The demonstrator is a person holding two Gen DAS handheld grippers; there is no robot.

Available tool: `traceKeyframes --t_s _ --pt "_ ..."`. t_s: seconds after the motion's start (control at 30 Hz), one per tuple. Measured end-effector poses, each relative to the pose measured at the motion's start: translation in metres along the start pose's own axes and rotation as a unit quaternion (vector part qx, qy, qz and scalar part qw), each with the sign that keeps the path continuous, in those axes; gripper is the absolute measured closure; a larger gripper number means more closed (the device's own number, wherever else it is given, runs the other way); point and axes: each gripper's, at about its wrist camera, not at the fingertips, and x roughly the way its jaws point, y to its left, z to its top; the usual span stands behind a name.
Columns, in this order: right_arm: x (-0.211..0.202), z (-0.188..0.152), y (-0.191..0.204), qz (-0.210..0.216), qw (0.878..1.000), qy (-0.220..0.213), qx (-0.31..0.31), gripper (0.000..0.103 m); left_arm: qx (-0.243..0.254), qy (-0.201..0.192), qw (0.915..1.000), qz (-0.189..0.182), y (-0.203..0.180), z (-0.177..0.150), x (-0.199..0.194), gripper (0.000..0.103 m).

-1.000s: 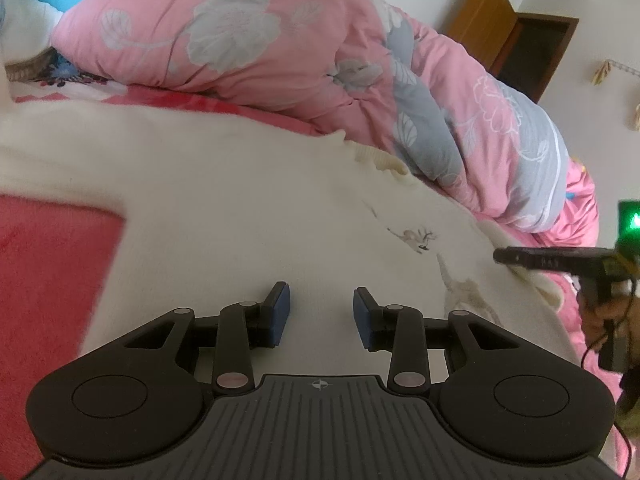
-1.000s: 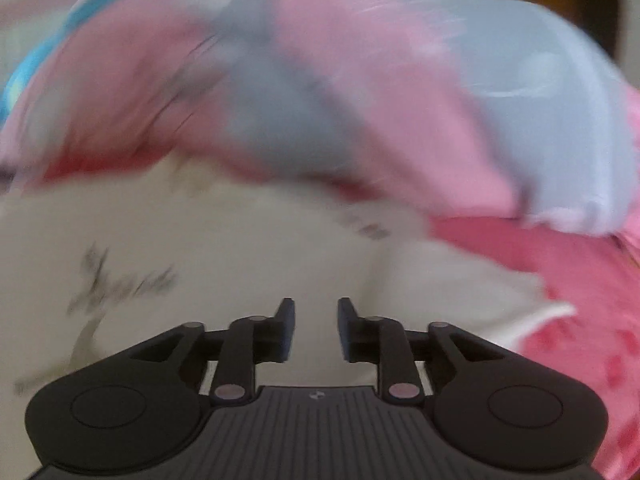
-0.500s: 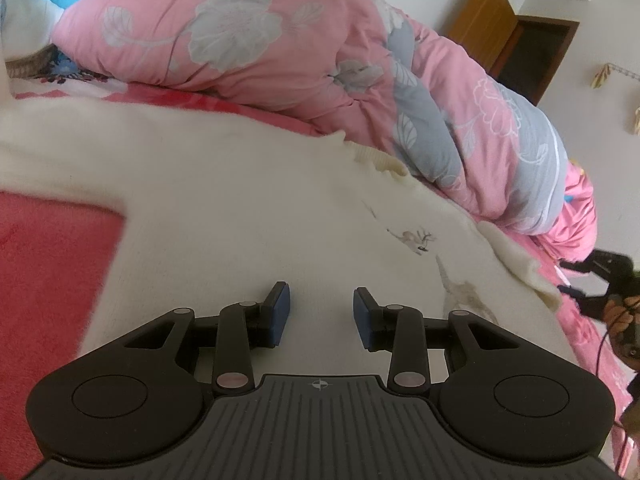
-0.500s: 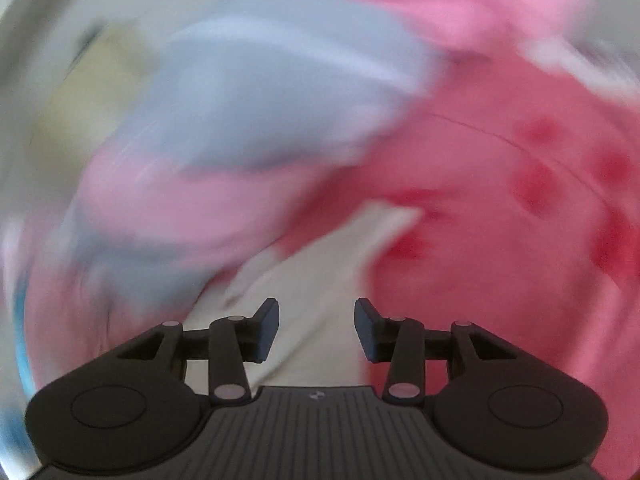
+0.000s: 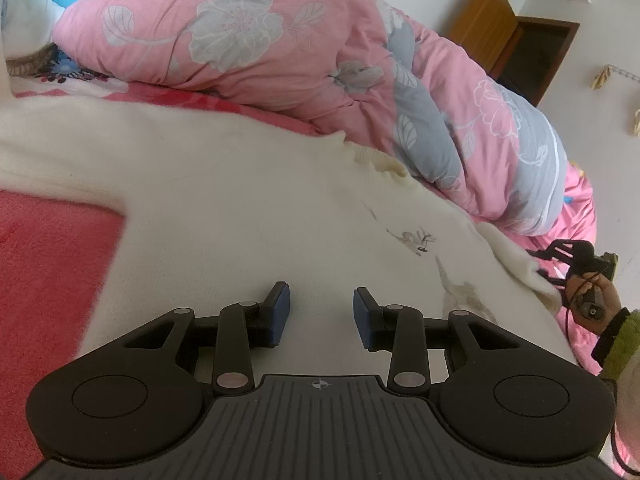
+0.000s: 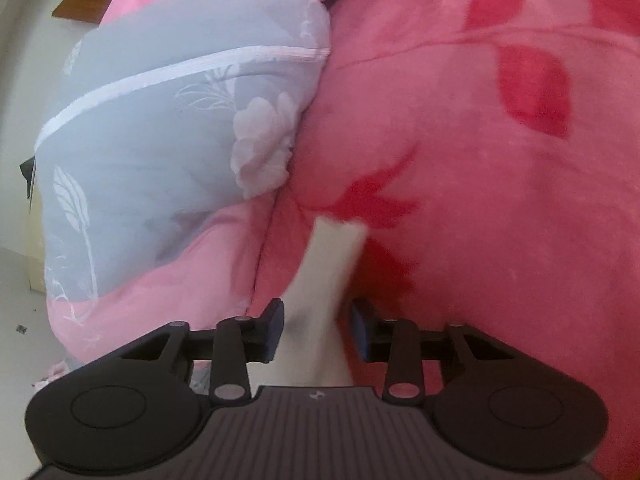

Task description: Fold clothes

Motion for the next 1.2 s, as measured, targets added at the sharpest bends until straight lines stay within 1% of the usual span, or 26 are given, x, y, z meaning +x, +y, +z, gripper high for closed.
traceKeyframes --t_s 0.03,0.1,0.23,0.4,0.53,0.63,0.7,0.87,0.93,1.07,1.13,1.2 --pt "-0.001 0.000 0.001 0.000 1.000 -0.004 -0.007 0.090 0.000 0.000 1.0000 0.000 0.000 0.000 0.000 0.068" --pt "-0.006 0.002 0.006 -0.004 1.000 -0.017 -0.025 0.095 -0.001 0.000 1.0000 -0.001 0.000 0.000 0.000 0.068" --pt "-0.041 0.007 0.022 -0.004 0.995 -0.063 -0.071 0.096 -0.002 0.000 1.0000 -0.002 0.001 0.000 0.001 0.068" --pt "-0.122 0.029 0.034 0.004 0.983 -0.144 -0.113 0.096 -0.004 -0.001 1.0000 -0.004 0.001 0.000 0.001 0.068" --pt "-0.188 0.054 0.019 0.003 0.972 -0.212 -0.105 0.096 -0.005 -0.001 1.0000 -0.004 0.001 0.001 0.001 0.068" --pt "-0.223 0.066 -0.014 -0.016 0.966 -0.249 -0.068 0.096 -0.004 -0.001 1.0000 -0.005 0.002 0.001 0.001 0.068" --pt "-0.231 0.071 -0.042 -0.040 0.966 -0.254 -0.039 0.096 -0.004 -0.001 1.0000 -0.005 0.002 0.001 0.001 0.068" --pt "-0.225 0.069 -0.110 -0.081 0.965 -0.242 0.051 0.097 -0.004 -0.001 1.0000 -0.005 0.002 0.001 0.001 0.068" --pt "-0.220 0.067 -0.117 -0.085 0.965 -0.240 0.060 0.097 -0.005 -0.001 1.0000 -0.005 0.002 0.001 0.000 0.068" --pt "-0.222 0.069 -0.088 -0.056 0.968 -0.244 0.034 0.097 -0.008 -0.002 0.9999 -0.008 0.003 0.001 0.000 0.068" --pt "-0.223 0.067 -0.051 -0.026 0.970 -0.240 -0.004 0.097 -0.012 -0.002 0.9999 -0.010 0.004 0.001 -0.001 0.068" --pt "-0.221 0.059 -0.008 0.011 0.973 -0.226 -0.051 0.097 -0.016 -0.003 0.9998 -0.014 0.005 0.001 -0.001 0.068"
